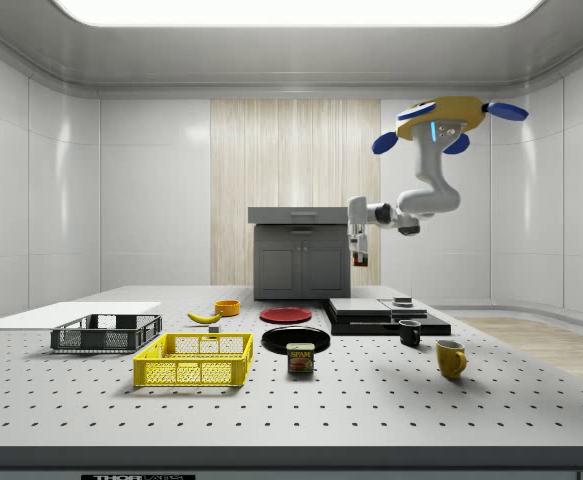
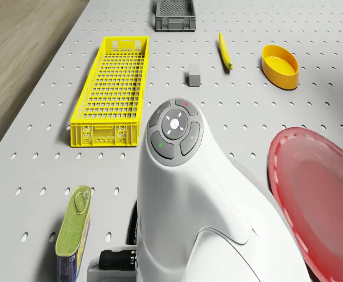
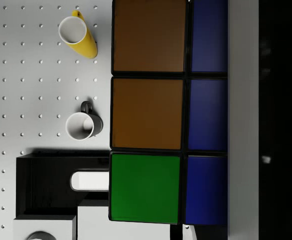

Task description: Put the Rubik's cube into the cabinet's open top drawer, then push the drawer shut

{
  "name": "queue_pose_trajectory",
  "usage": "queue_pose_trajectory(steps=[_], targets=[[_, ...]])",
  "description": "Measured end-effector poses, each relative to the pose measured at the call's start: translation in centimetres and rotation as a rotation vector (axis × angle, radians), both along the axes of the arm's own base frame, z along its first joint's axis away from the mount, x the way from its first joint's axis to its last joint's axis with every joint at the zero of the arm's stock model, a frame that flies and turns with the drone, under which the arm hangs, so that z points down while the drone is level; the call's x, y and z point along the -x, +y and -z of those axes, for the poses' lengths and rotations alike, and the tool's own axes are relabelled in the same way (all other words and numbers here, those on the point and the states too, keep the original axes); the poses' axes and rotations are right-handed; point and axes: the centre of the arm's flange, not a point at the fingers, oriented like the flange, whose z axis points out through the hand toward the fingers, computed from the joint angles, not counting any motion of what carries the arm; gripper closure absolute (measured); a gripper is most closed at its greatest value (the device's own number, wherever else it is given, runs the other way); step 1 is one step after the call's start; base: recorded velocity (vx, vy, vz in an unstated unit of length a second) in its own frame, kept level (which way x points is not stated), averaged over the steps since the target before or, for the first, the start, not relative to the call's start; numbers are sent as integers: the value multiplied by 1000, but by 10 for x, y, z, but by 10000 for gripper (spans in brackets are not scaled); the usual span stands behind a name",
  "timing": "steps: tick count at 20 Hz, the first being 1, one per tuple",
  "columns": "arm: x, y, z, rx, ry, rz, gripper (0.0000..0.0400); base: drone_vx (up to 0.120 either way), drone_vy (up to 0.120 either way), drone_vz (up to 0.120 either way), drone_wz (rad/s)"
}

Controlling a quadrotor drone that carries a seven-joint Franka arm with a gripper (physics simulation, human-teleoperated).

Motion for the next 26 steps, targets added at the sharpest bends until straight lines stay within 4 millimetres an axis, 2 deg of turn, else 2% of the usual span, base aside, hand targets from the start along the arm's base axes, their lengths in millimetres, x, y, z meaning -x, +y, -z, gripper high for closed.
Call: queue_pose_trajectory(steps=[26], targets=[[0, 0, 0, 0, 0, 0, 79, 0, -120, 120, 0]])
